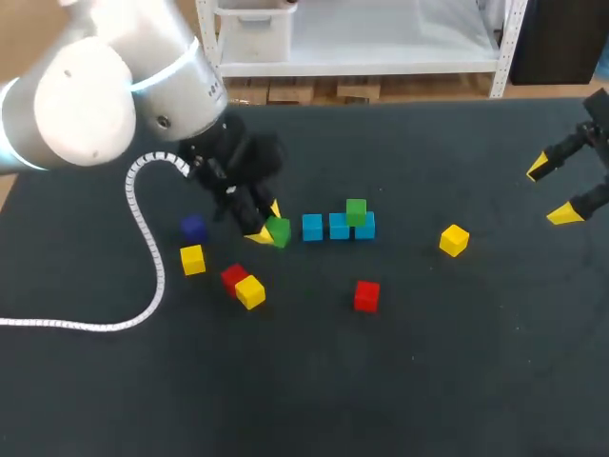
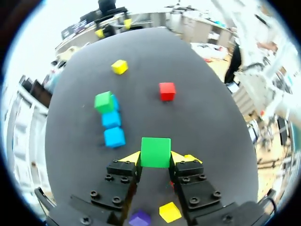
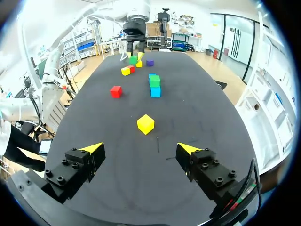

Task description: Place the blue cubes, place green cubes on the blue cubes, place the yellow cubes on the green cubes, then place the red cubes on the yellow cubes, and place purple cube on the red cubes.

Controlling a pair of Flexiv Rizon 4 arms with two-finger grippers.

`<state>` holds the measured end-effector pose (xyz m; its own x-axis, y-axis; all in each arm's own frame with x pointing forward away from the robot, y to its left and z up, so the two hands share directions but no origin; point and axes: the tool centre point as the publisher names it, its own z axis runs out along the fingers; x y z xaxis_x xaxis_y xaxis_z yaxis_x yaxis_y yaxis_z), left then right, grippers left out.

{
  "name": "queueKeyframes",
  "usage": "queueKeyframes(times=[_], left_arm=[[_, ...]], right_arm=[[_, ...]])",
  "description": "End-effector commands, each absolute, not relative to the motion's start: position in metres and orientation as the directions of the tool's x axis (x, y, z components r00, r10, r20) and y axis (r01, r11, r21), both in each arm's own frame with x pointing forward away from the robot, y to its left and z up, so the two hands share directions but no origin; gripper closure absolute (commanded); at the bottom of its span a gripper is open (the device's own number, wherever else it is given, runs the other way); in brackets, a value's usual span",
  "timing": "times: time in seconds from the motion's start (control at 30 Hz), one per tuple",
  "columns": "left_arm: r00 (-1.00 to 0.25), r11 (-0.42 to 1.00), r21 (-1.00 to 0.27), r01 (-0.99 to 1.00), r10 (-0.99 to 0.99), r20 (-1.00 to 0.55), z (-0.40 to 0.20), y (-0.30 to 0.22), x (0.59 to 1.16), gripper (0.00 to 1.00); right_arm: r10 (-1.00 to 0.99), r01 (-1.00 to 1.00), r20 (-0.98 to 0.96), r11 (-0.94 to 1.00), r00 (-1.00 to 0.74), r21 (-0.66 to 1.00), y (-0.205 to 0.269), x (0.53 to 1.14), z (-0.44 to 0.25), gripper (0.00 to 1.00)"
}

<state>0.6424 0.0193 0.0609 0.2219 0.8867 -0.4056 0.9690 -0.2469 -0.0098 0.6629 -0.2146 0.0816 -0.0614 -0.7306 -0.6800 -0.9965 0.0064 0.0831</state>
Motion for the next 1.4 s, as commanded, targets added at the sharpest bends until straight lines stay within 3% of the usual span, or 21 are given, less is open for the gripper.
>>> queueKeyframes(times=[0.03, 0.43, 1.4], left_arm=[[0.016, -0.008, 0.023, 1.0, 0.936, -0.353, 0.065, 0.014, 0.647, 1.0], [-0.069, 0.078, 0.005, 0.997, 0.912, -0.403, 0.053, -0.015, 0.672, 1.0], [-0.004, 0.007, 0.006, 1.0, 0.904, -0.428, 0.041, -0.049, 0.699, 1.0]], right_arm=[[-0.729, -0.997, -0.682, 0.005, -0.06, 0.083, -0.215, 0.664, 0.081, 0.0], [-0.729, -0.997, -0.682, 0.005, -0.06, 0.083, -0.215, 0.664, 0.081, 0.0], [-0.729, -0.997, -0.682, 0.005, -0.06, 0.083, -0.215, 0.664, 0.081, 0.0]])
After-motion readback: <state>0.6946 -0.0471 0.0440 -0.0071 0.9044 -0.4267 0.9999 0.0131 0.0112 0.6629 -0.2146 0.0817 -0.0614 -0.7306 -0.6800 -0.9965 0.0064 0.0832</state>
